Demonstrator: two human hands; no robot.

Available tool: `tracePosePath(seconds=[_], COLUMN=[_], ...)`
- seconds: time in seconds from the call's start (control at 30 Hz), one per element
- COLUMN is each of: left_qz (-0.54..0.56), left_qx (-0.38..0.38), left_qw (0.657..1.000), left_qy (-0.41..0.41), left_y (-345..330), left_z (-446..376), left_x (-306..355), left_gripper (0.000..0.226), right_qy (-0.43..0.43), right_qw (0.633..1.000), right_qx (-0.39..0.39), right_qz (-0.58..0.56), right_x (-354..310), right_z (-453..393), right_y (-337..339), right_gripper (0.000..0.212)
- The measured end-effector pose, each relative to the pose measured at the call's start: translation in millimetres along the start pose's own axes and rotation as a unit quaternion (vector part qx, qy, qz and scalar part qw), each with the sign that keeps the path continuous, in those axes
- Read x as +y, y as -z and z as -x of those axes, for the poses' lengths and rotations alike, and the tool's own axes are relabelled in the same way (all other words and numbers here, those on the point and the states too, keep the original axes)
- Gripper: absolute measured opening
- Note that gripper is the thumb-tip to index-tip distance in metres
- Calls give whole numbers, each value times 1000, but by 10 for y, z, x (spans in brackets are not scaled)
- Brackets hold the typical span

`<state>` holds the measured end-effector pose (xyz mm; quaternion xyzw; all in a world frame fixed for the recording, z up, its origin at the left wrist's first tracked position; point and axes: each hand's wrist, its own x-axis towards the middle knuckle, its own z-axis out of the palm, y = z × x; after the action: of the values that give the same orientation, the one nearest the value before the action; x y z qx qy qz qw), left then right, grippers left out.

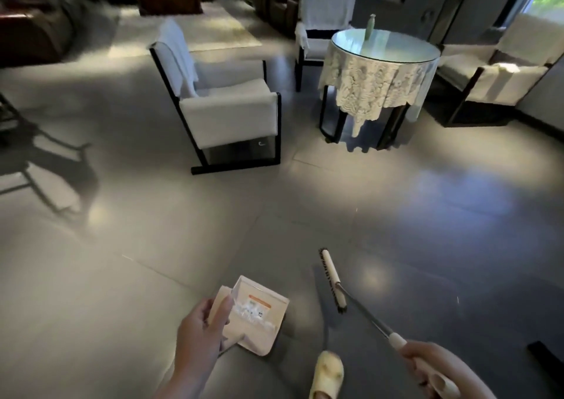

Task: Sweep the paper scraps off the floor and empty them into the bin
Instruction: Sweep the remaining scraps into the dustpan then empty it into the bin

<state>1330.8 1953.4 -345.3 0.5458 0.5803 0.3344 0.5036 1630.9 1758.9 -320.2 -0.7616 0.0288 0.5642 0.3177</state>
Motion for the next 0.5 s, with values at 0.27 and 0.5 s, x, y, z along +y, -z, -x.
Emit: tracePosePath(seconds=[0.27, 0.5], left_qz=[-5, 25], left_qx=[84, 125], left_qw=[996, 992], left_qy=[-7, -11], left_y=[-813, -1578], left_z=[-952, -1701], left_x=[456, 926], left_gripper=[32, 37], right_qy=[5, 55], right_qw=[998, 994], right_qx=[-58, -45], right_qz=[21, 80], right_x=[-1437, -2581], right_z=[-788, -1175], right_y=[436, 646], right_gripper=[19, 8])
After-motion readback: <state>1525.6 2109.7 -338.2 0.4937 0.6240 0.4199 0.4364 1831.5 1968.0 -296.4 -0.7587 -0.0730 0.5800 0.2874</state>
